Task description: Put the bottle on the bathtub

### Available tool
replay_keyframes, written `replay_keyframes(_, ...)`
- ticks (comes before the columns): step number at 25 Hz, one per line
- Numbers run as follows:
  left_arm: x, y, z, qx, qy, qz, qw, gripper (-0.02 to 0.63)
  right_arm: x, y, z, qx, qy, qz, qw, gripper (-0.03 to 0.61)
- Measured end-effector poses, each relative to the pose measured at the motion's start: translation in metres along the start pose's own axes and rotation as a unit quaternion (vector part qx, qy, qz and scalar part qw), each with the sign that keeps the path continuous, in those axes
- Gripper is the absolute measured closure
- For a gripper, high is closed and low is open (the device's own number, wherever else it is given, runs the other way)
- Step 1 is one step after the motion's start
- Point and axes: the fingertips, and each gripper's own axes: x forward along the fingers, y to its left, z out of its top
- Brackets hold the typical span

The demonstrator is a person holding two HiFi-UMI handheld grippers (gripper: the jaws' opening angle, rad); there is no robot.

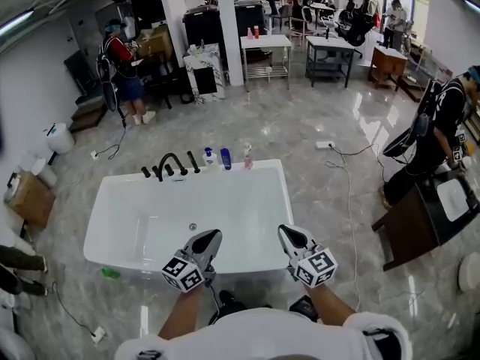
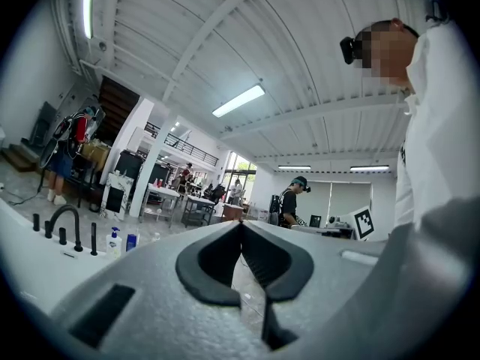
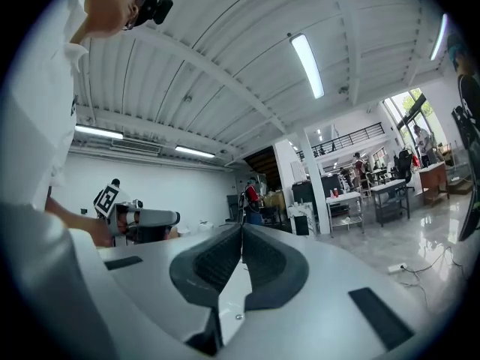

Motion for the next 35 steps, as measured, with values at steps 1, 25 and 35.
replay_keyframes(1,-0.003,-0.004,0.002,-0.001,-0.001,0.0,1.0,0.597,-0.001,0.004,0.002,-0.002,0.001,0.004,1.0,0.563)
replay_keyframes(25,-0.048,-0.057,-0.011,-0.065,0.019,-0.084,0.9941,0.595,-0.04,0.049,0.014,-0.033,0.02,0.025,0.999,0.565)
replay_keyframes(35,-0.048,-0.06,-0.014,-0.056,0.029,-0.082,0.9947,0.595,-0.035,0.042,0.02,-0.058,0.02,0.034,0.998,0.565)
